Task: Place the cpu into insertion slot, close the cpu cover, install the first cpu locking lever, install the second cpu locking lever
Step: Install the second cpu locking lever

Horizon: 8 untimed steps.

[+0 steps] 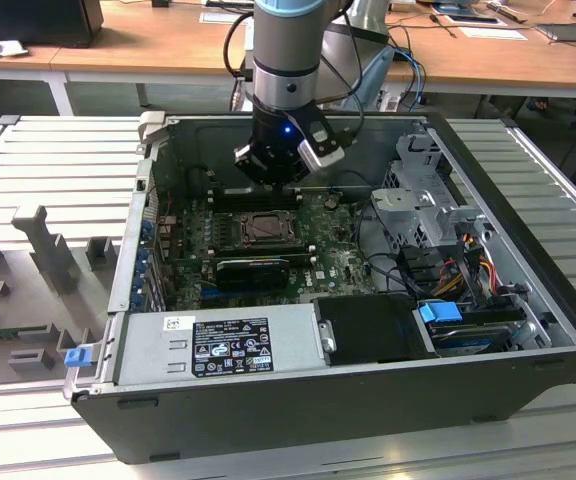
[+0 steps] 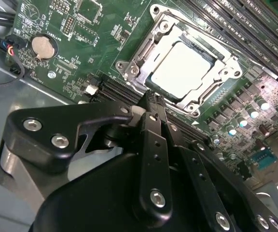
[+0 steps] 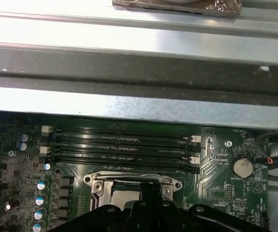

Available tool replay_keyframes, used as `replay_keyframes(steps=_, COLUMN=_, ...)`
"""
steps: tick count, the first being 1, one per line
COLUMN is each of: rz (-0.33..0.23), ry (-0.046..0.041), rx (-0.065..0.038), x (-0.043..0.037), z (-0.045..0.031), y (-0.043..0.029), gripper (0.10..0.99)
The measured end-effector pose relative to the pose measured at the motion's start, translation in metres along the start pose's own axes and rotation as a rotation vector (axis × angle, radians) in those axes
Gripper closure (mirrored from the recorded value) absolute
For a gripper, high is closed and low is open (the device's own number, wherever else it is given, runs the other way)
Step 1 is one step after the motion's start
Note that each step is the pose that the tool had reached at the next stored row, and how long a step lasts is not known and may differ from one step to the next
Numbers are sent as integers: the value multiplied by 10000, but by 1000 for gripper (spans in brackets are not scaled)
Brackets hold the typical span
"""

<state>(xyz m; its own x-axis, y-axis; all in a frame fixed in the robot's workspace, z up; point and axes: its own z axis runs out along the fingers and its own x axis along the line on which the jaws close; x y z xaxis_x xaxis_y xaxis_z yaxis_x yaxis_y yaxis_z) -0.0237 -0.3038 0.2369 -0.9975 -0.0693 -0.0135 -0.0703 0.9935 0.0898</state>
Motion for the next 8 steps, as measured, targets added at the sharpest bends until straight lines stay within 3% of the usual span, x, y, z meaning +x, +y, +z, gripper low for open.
replay_keyframes(steps=8, rz=3, ry=1, rx=1, x=6, z=-3, y=-69, gripper=980)
